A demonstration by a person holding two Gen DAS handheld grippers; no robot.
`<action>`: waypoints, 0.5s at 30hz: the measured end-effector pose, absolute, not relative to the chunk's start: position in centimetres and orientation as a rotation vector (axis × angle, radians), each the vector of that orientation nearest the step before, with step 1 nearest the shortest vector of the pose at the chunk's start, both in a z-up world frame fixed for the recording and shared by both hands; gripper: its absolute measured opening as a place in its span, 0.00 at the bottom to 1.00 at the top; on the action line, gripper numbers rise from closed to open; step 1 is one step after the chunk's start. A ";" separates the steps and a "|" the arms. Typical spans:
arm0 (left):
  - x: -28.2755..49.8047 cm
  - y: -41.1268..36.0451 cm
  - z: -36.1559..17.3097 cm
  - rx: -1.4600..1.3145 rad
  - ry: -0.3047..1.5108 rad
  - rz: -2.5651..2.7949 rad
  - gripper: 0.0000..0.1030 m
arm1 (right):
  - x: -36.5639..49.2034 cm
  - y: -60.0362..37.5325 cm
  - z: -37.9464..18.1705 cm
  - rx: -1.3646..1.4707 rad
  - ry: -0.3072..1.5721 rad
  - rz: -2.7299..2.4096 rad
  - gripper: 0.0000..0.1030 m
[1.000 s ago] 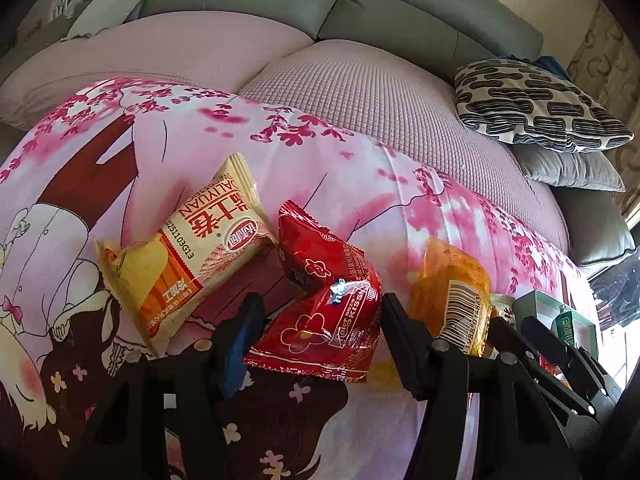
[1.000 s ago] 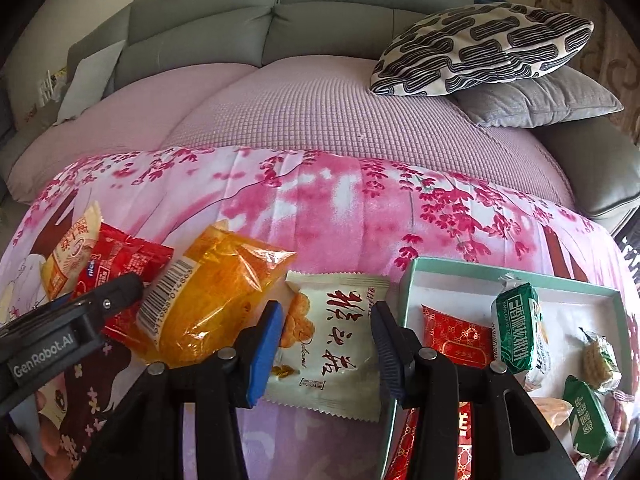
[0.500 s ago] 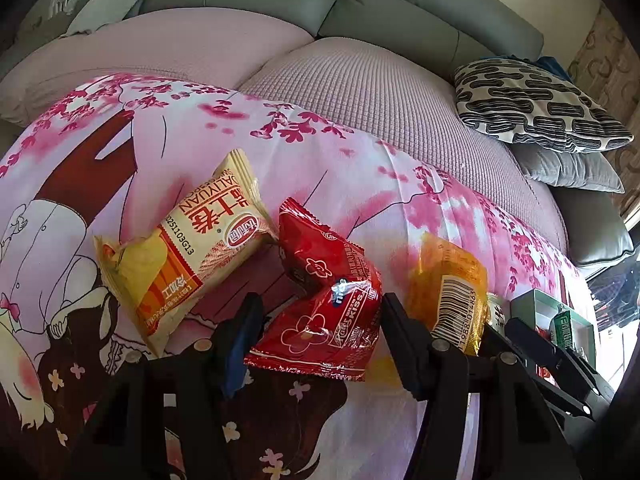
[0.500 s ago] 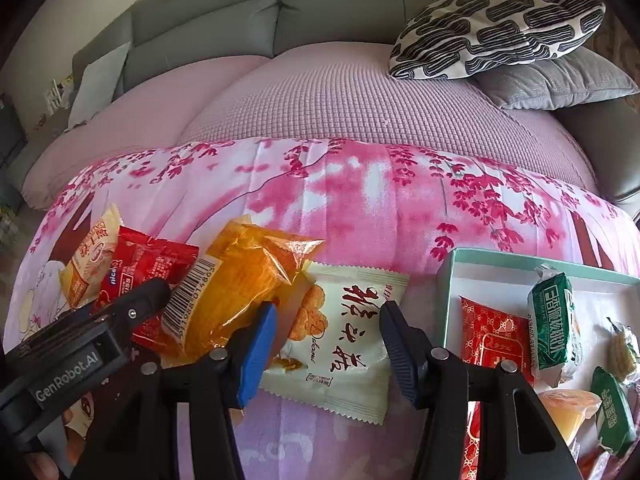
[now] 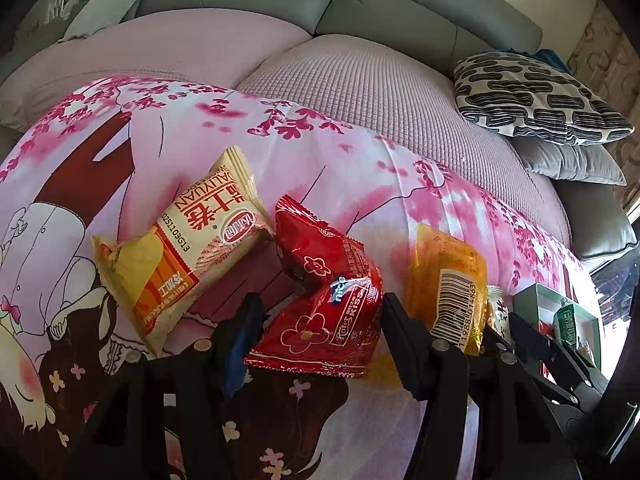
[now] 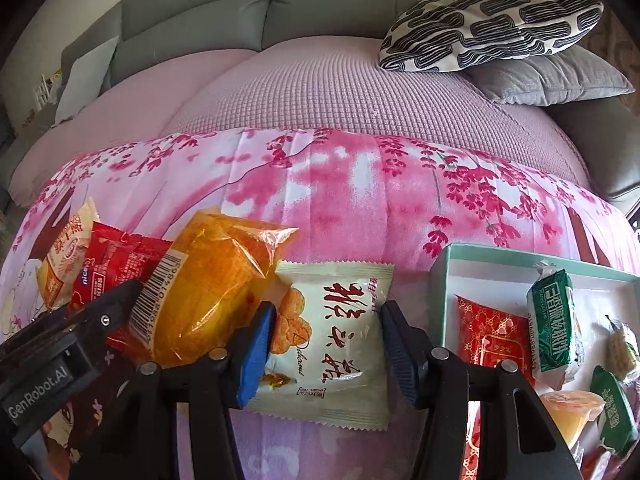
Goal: Organize snacks
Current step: 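Grasp the red pack with the left tool while the right tool grasps the white pack, then lift both packs and carry them over the tray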
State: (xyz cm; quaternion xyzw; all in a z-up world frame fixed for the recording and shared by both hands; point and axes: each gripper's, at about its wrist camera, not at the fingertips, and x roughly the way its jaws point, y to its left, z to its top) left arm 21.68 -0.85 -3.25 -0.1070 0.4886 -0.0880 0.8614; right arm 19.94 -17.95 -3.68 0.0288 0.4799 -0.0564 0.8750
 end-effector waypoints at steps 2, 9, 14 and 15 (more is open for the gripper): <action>21.6 -0.8 -3.3 -0.225 1.025 -0.187 0.60 | 19.9 -17.9 -3.7 0.057 1.000 -0.124 0.56; 21.3 -0.9 -3.1 -0.227 1.029 -0.209 0.58 | 19.7 -18.1 -3.4 0.085 1.000 -0.121 0.53; 20.8 -0.9 -2.8 -0.225 1.038 -0.219 0.57 | 18.7 -18.3 -2.8 0.122 0.991 -0.109 0.52; 20.7 -0.9 -2.7 -0.223 1.037 -0.219 0.56 | 18.4 -18.4 -2.6 0.128 0.985 -0.108 0.52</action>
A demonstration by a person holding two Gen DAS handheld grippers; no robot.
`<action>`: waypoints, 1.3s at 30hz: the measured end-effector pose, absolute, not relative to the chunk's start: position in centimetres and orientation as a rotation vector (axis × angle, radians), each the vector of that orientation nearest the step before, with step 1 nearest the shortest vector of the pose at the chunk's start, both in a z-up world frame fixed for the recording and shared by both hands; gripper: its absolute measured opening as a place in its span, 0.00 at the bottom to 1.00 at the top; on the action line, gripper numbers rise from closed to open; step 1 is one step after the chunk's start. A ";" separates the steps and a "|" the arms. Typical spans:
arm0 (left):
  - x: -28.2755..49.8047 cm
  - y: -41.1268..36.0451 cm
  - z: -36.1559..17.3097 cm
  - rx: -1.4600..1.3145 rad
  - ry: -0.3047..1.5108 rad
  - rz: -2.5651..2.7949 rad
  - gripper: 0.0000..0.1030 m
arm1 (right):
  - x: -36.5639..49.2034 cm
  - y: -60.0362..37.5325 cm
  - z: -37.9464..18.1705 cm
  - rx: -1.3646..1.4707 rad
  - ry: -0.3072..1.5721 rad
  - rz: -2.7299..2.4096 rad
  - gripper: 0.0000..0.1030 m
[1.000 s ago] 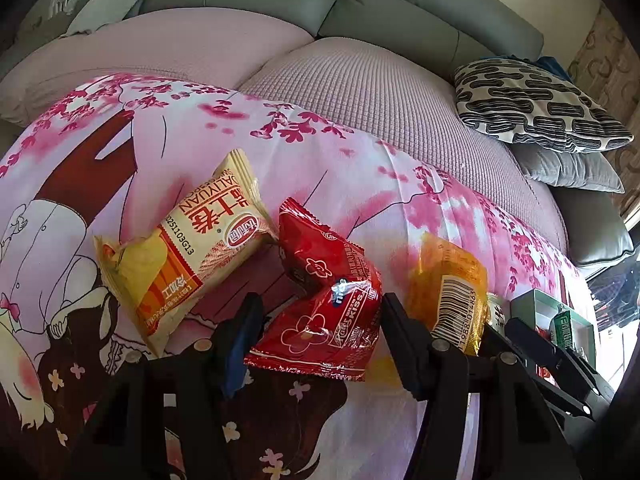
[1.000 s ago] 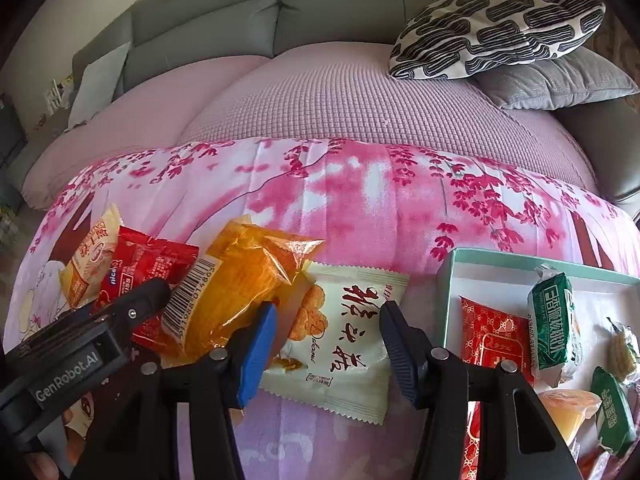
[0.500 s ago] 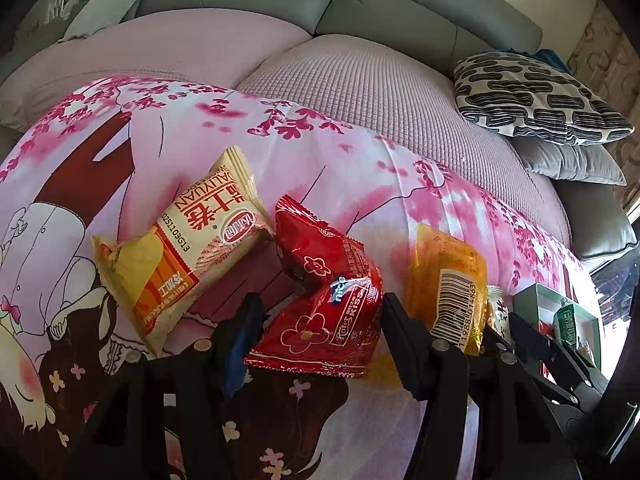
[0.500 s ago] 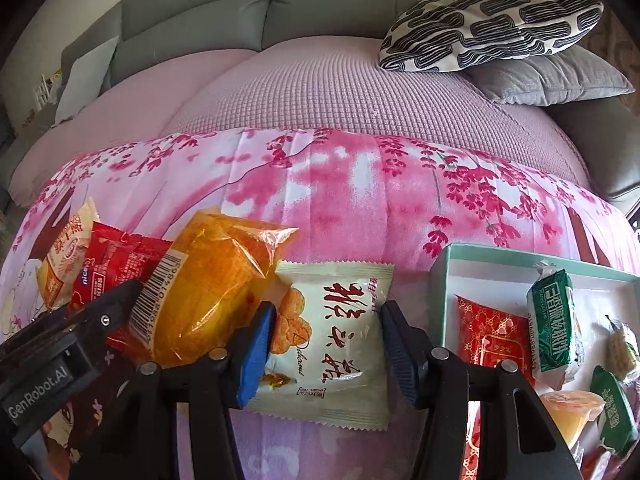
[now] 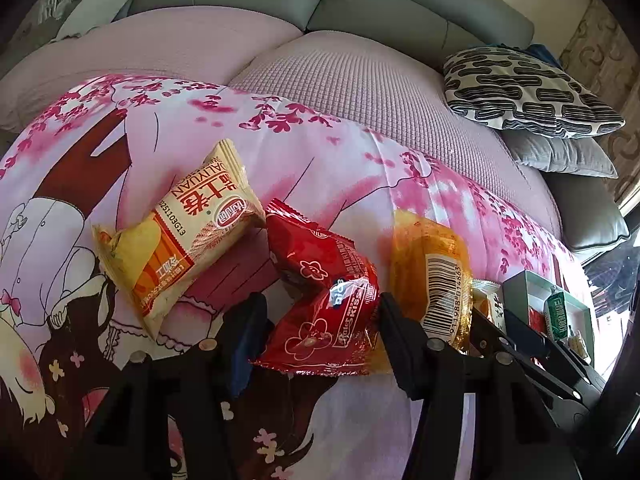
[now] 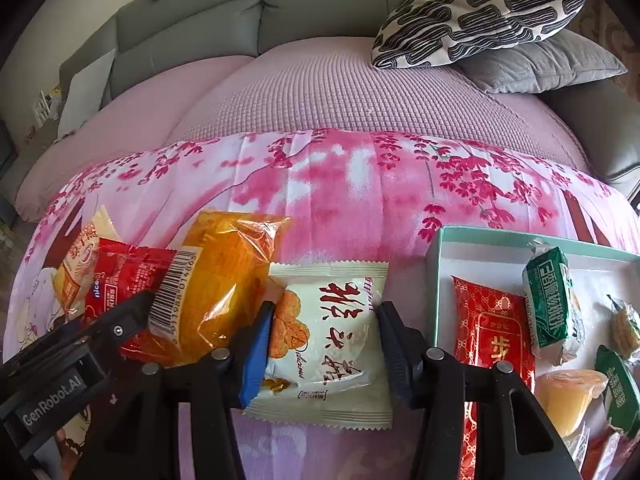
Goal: Organize snacks
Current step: 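Lift both packs and carry them over the tray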
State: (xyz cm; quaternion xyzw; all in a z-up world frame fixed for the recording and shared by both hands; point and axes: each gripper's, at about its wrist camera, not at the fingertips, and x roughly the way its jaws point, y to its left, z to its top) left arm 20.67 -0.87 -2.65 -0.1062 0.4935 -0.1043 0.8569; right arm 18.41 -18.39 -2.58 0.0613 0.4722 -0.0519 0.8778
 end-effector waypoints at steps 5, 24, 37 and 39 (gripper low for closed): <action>19.9 -0.6 -1.5 -0.213 1.015 -0.227 0.52 | 16.5 -18.7 -1.1 0.157 0.945 -0.101 0.52; 18.5 0.5 -0.6 -0.243 1.000 -0.232 0.25 | 12.0 -19.6 0.8 0.197 0.923 -0.086 0.52; 17.7 1.1 0.6 -0.294 0.967 -0.245 0.18 | 11.3 -19.9 1.4 0.217 0.912 -0.079 0.52; 17.4 1.3 1.1 -0.300 0.952 -0.248 0.18 | 11.1 -20.0 1.6 0.220 0.906 -0.078 0.52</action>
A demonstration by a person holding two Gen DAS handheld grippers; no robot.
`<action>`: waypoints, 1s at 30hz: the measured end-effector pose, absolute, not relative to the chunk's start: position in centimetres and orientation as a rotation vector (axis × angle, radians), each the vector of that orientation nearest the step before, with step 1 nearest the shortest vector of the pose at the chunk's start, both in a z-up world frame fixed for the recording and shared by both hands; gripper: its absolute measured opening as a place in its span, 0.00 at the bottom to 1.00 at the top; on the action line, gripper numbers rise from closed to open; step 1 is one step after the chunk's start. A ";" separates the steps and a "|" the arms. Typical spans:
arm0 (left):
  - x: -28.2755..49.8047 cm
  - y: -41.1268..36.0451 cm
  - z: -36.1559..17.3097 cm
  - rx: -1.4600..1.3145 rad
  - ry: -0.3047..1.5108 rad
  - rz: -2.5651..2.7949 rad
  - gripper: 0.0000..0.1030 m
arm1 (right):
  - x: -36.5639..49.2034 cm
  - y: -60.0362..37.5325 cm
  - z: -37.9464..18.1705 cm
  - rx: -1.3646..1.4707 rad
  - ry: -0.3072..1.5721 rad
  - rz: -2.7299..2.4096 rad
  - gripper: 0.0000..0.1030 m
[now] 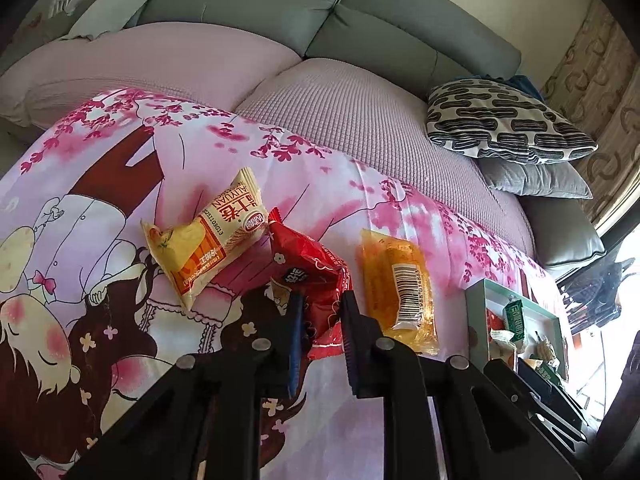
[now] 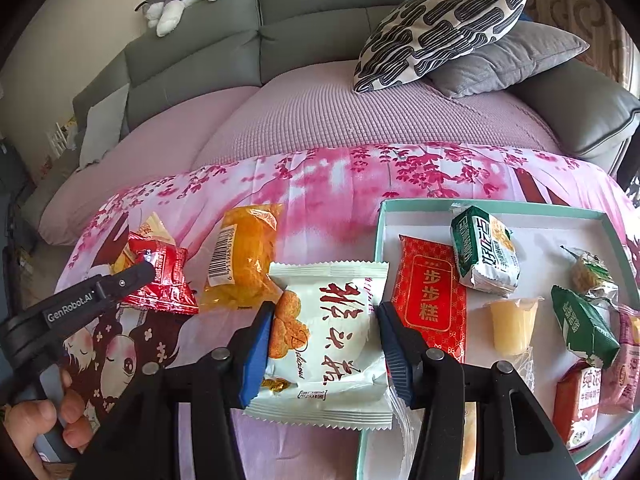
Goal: Organize snacks
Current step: 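Lift both packs and carry them over the tray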
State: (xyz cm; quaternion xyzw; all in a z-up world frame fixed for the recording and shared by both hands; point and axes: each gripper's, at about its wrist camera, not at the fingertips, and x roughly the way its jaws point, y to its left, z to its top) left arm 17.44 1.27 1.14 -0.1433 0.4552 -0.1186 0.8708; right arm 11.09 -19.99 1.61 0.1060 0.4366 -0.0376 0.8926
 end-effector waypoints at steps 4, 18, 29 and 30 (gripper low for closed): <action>16.7 1.5 2.8 -0.309 0.907 -0.258 0.18 | 10.5 -20.3 2.4 0.229 0.883 -0.077 0.52; 14.7 -2.2 6.5 -0.263 0.822 -0.357 0.18 | 8.7 -23.5 4.4 0.288 0.826 -0.114 0.52; 13.6 -9.2 6.9 -0.177 0.840 -0.496 0.18 | 6.2 -31.5 4.2 0.388 0.789 -0.290 0.52; 13.4 -9.9 7.0 -0.168 0.841 -0.510 0.18 | 5.9 -32.3 4.3 0.397 0.784 -0.310 0.52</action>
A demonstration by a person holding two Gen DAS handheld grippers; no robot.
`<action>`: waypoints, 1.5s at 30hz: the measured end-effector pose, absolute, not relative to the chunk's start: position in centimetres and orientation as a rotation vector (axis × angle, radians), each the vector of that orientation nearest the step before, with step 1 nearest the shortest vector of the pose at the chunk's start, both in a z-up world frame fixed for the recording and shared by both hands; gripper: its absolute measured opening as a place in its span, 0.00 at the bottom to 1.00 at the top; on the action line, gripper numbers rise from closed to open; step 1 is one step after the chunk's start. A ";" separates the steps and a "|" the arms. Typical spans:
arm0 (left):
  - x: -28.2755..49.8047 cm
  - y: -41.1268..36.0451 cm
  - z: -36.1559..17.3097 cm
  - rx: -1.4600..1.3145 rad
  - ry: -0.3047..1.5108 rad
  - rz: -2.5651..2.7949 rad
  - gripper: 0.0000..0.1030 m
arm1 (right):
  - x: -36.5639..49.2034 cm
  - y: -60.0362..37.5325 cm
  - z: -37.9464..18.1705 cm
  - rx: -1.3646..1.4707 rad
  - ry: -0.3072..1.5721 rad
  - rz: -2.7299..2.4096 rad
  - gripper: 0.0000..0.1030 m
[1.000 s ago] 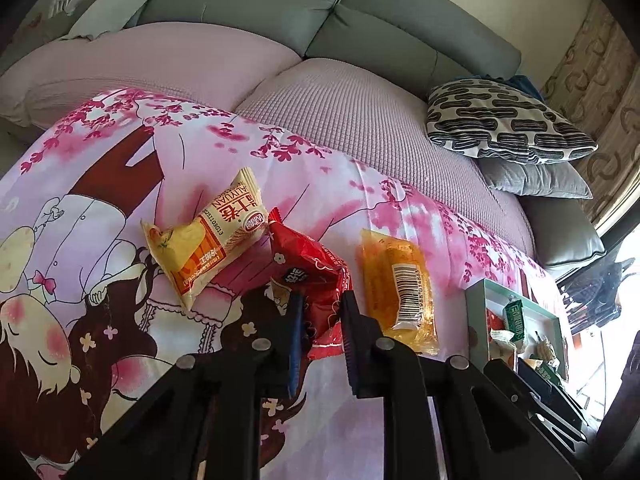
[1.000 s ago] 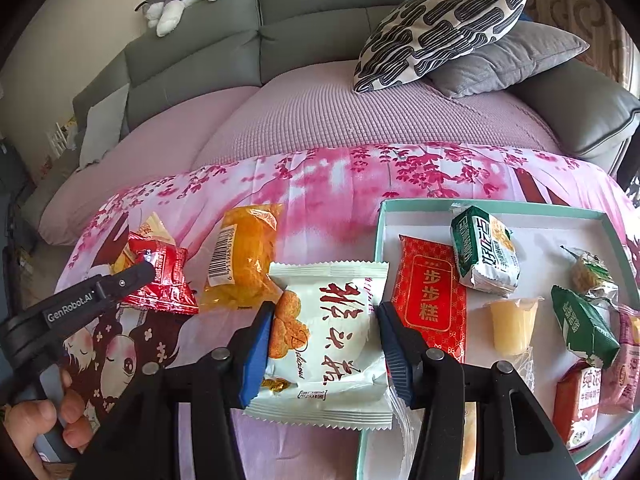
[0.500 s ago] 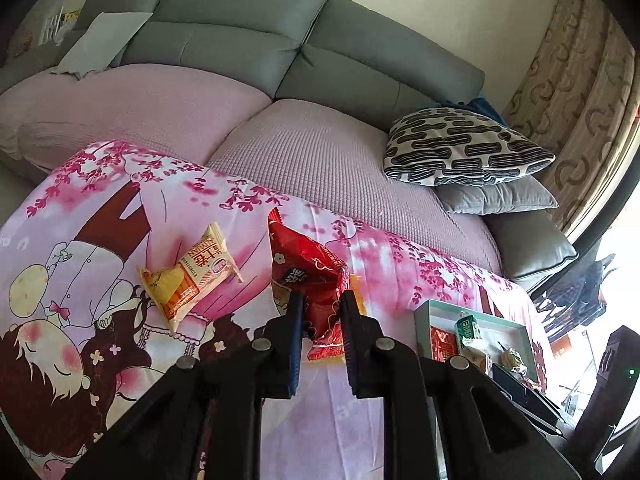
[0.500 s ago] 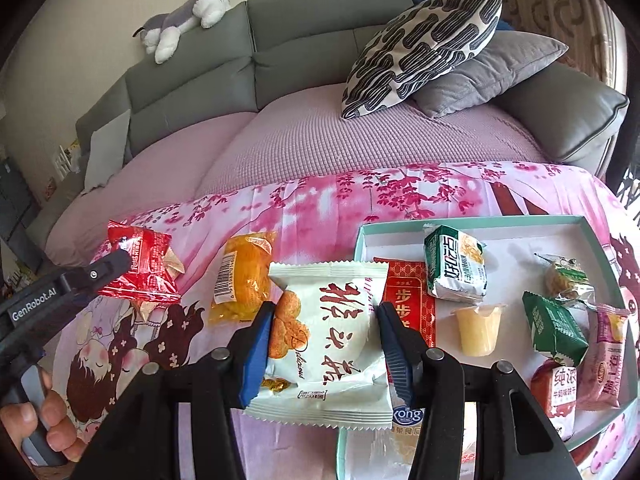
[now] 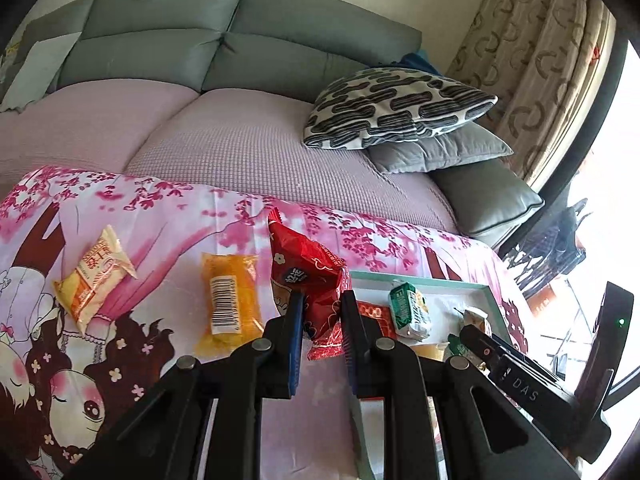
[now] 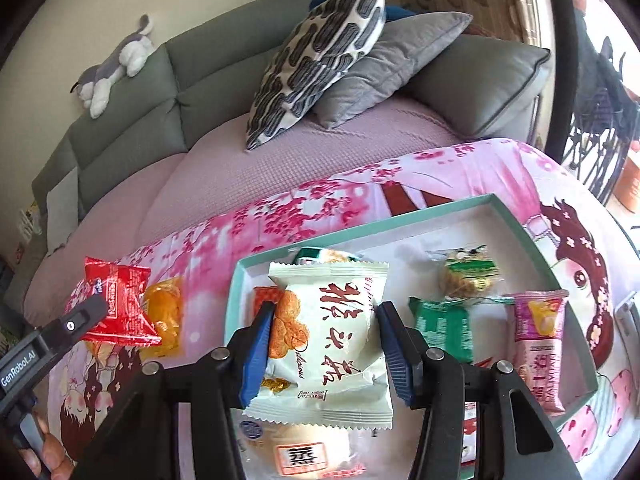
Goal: Organize snacks
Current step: 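Lift both packs and carry them over the tray, then open both tools to drop the red and white packs into the tray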
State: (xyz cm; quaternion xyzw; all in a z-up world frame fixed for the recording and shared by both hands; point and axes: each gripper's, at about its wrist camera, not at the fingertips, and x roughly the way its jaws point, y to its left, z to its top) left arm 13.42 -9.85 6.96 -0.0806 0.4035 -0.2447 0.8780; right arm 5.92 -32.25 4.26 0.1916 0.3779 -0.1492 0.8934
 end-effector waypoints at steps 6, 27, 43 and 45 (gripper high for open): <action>12.9 -13.5 6.8 -0.134 0.862 -0.585 0.18 | 4.3 -36.0 4.3 0.445 0.760 -0.404 0.52; 13.0 -18.6 1.4 -0.097 1.008 -0.667 0.18 | 4.5 -38.5 1.4 0.447 0.822 -0.461 0.54; 11.7 -17.1 0.4 -0.111 1.069 -0.627 0.59 | 5.0 -38.0 1.2 0.379 0.865 -0.498 0.82; 11.3 -16.6 0.9 -0.083 1.051 -0.575 0.74 | 5.1 -37.8 1.1 0.361 0.871 -0.505 0.85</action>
